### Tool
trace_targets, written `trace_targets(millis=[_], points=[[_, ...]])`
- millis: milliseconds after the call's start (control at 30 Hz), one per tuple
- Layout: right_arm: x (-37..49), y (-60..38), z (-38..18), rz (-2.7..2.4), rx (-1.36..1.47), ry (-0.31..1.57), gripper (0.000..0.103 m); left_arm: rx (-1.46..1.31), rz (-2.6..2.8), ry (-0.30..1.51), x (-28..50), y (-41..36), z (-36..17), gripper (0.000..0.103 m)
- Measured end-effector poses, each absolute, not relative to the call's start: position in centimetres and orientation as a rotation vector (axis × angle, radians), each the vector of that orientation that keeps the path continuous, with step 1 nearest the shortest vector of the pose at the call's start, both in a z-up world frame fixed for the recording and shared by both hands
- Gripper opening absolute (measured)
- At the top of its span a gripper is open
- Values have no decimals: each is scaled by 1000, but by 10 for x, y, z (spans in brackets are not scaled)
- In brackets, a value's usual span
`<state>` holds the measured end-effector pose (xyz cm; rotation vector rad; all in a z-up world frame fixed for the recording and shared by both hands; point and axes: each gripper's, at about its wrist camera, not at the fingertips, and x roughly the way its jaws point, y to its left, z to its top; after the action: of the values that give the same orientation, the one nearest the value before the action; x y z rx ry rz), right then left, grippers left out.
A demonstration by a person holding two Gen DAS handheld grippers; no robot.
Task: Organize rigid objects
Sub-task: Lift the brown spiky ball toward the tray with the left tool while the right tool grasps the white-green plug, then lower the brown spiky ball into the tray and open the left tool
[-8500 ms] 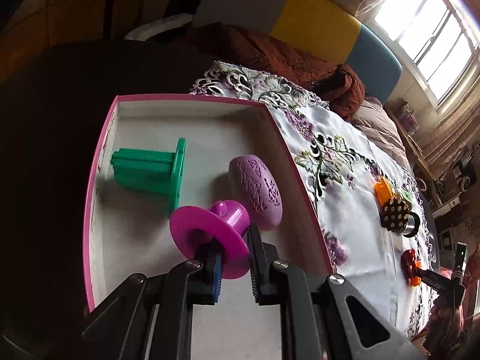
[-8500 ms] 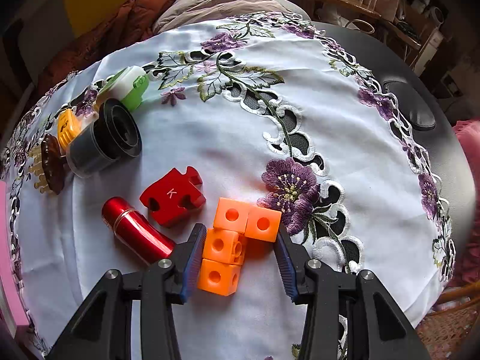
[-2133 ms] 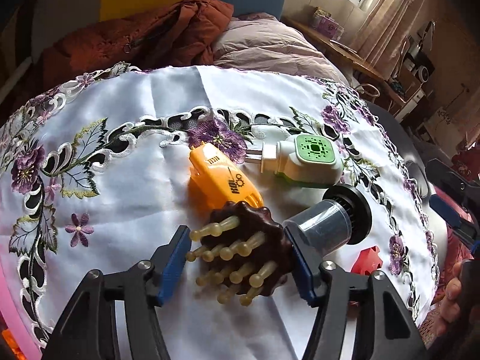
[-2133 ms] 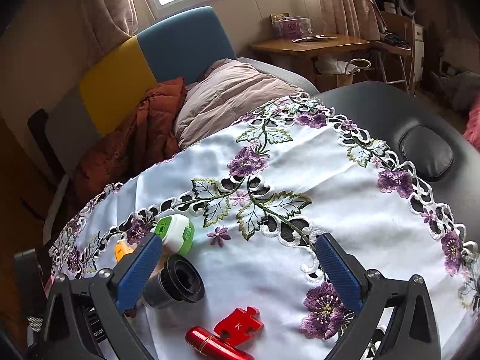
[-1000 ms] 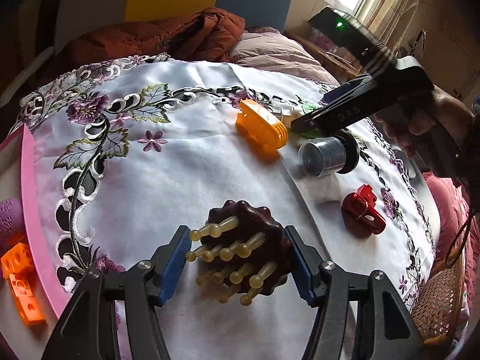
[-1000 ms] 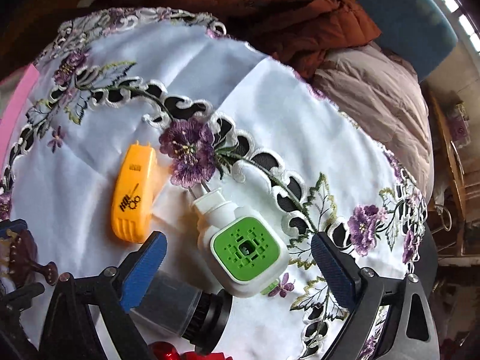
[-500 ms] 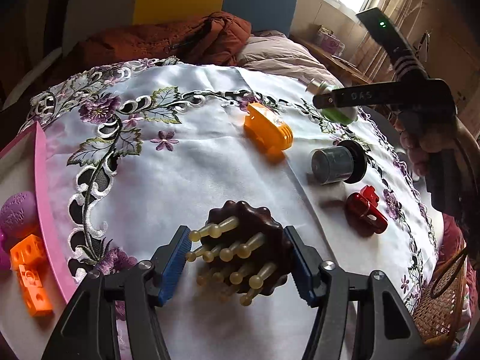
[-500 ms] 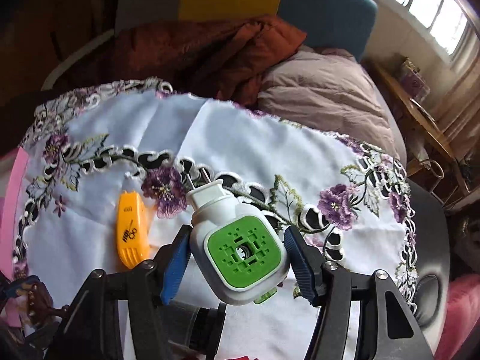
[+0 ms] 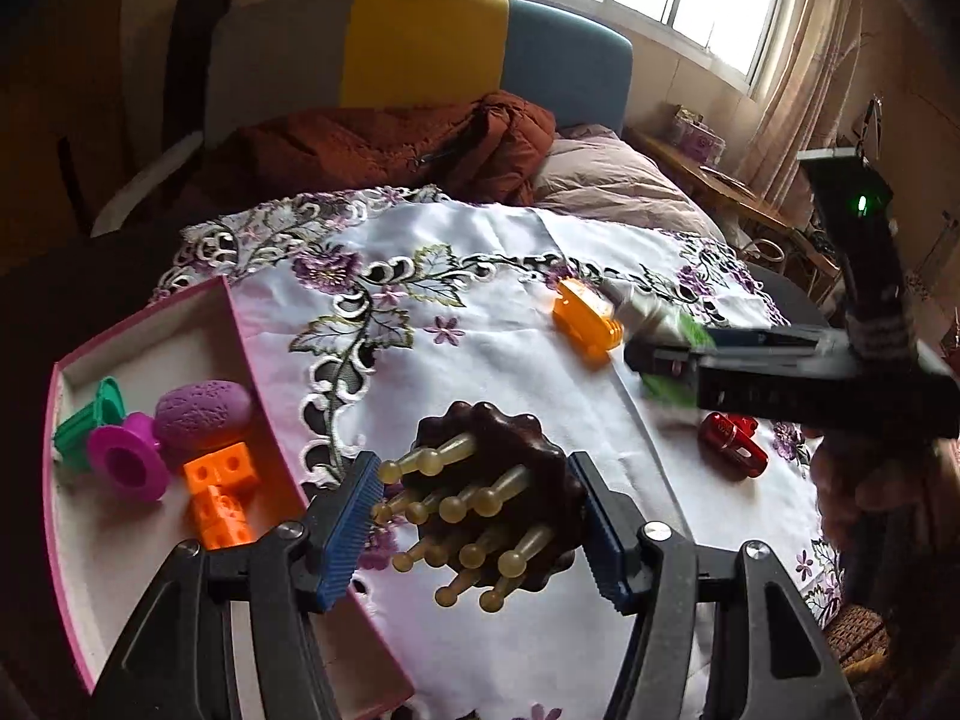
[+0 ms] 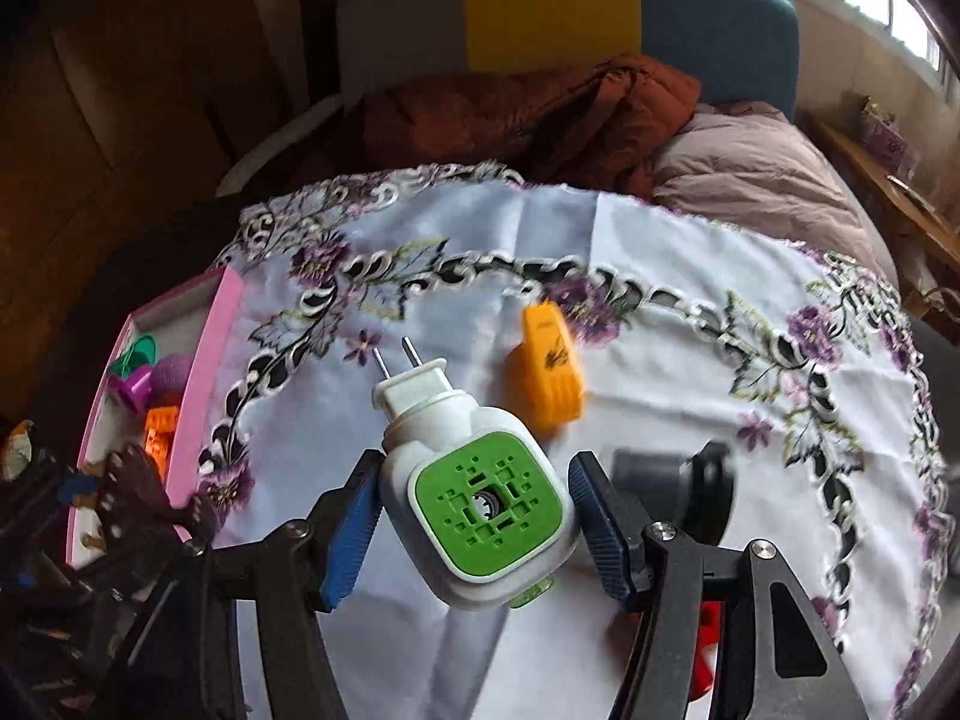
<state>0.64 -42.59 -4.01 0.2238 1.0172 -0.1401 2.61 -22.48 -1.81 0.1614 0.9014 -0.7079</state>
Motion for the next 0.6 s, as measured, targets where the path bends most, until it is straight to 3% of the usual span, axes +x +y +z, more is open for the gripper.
trace_targets(millis=[200, 433, 600], points=[[-1, -405, -90, -148, 212, 1078, 63, 145, -616, 872, 24, -188, -5, 63], [-3, -408, -93, -121, 240, 1072, 62, 135, -504, 860, 28, -151, -6, 63], [-1, -405, -99, -138, 209, 1101, 54, 115, -459, 878, 33, -129, -11, 63]])
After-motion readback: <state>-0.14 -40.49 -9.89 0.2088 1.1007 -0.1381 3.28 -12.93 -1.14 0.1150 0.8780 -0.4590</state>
